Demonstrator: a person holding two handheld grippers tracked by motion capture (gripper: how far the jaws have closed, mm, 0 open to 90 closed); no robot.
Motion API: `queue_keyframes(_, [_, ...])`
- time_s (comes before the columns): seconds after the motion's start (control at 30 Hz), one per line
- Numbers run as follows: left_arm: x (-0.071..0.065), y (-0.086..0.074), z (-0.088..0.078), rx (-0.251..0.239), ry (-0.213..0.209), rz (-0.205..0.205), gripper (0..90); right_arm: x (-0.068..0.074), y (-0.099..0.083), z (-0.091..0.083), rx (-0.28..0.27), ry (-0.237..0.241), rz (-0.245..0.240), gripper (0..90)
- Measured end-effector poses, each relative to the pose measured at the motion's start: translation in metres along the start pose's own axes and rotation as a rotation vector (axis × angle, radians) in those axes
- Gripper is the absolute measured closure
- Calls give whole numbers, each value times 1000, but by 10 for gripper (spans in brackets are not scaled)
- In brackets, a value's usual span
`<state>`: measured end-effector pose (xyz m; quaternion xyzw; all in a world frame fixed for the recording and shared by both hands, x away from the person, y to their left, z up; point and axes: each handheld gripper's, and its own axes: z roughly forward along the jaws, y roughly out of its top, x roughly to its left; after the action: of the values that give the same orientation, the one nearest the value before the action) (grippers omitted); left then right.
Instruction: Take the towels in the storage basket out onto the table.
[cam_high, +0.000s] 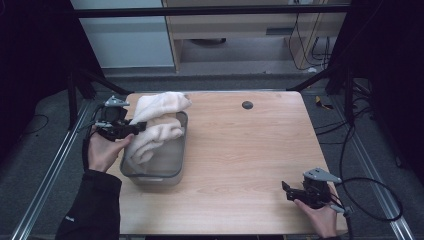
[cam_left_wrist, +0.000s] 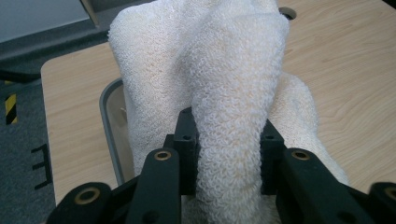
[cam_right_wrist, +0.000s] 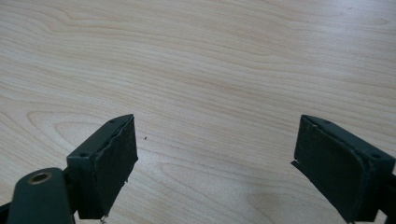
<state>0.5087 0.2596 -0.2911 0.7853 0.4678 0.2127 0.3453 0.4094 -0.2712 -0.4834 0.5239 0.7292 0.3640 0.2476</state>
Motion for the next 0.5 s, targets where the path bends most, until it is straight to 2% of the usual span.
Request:
queue_keyframes(0.27, [-11, 14, -17, -34, -12, 23, 687, 0, 0, 0, -1, -3, -1, 131])
queue_keyframes(0.5, [-20, 22, -23, -46, -27, 40, 687, 0, 0, -1, -2, -1, 3, 132])
